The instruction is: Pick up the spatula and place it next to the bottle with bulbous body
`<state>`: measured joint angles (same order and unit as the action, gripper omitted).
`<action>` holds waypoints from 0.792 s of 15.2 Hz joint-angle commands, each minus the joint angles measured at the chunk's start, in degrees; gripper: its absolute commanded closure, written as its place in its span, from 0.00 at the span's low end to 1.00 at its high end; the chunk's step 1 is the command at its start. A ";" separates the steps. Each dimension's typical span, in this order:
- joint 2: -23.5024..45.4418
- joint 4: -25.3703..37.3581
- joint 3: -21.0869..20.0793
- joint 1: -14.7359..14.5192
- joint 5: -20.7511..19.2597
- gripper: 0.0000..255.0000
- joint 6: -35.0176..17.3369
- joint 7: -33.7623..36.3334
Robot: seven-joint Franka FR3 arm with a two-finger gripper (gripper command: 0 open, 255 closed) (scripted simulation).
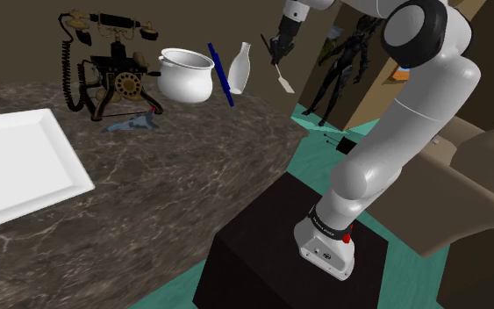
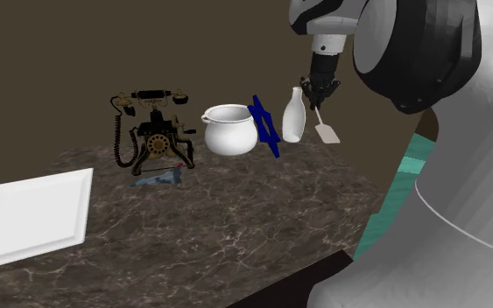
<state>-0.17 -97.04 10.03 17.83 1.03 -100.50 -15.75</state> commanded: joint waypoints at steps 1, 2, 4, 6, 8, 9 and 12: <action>-0.25 -1.73 -0.04 -0.04 -0.04 1.00 -1.51 0.07; -0.31 -2.57 -0.04 -0.05 -0.05 1.00 -2.29 0.06; -0.39 -4.20 -0.05 -0.05 -0.06 1.00 -3.85 0.05; -0.41 -5.77 -0.05 -0.05 -0.05 1.00 -5.39 0.03; -0.38 -7.27 -0.05 -0.05 -0.04 1.00 -6.93 0.00; -0.35 -8.00 -0.05 -0.05 -0.03 1.00 -7.69 -0.02; -0.17 -10.11 -0.05 -0.05 0.02 1.00 -9.97 -0.08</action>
<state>-0.25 -106.27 10.02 17.82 1.06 -109.65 -15.90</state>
